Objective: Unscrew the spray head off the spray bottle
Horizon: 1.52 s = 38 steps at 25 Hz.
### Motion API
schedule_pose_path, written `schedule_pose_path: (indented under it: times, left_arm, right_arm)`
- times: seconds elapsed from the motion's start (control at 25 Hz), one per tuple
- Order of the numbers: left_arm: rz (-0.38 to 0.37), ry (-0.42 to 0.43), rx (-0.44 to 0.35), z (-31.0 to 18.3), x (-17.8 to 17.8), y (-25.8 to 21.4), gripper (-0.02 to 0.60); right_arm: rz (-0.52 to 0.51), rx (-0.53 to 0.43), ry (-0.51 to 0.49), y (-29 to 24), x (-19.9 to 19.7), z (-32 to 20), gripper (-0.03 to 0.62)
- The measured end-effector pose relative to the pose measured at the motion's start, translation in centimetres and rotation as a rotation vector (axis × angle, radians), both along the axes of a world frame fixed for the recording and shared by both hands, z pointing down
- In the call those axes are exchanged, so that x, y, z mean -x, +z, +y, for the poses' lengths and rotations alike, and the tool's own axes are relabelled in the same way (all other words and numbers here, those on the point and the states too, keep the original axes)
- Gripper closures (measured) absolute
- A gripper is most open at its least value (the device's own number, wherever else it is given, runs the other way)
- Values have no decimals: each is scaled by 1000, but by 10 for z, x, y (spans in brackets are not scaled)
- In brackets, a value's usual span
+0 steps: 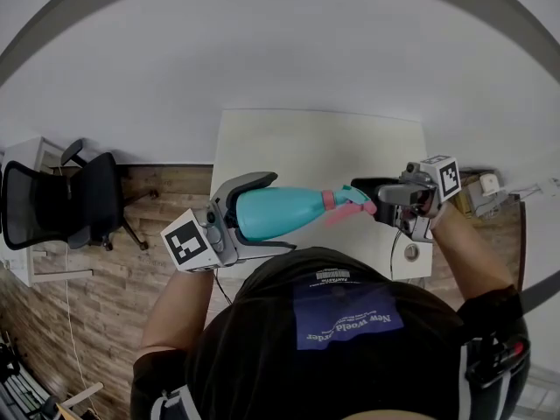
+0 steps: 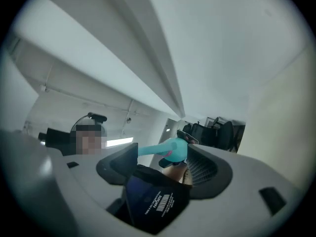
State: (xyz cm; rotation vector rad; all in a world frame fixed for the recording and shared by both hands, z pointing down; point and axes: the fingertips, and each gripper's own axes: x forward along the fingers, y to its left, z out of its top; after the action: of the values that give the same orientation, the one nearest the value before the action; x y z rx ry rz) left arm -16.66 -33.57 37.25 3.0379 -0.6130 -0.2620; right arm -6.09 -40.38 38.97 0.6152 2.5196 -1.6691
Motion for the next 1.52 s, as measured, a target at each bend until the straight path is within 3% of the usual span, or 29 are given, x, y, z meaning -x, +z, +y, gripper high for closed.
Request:
schedule_pose_path:
  times: [0.2,0.44,0.76,0.92,1.08,1.16,1.32,1.52]
  left_arm:
    - [-75,-21,-50,2,-2,2,81]
    - [-274,-2,-198,9,-18,9,81]
    - [-367,-25,-307,12,-33,4,81]
    - [-360,-47,-309,15,-36,9,81]
    - [-378,-21,-297,12,-27,9,81]
    - [-339,-9,-235,9,-26,10,81]
    - [-102,-9,77,2,-25,9,81]
    - [74,93,249,2,-19,11,81]
  right_arm:
    - [16,190,-61,-11,18,6,309]
    - [101,220,-167,-7,33,25,310]
    - [221,207,-199,8,44,37,313]
    - [265,162,-187,15,45,41,458]
    - [286,10,-153,18,50,38,467]
    - [288,-99,-130,16,49,35,468]
    - [273,-339,-97,6,44,37,468]
    - [234,-740,-88,-8,46,50,468]
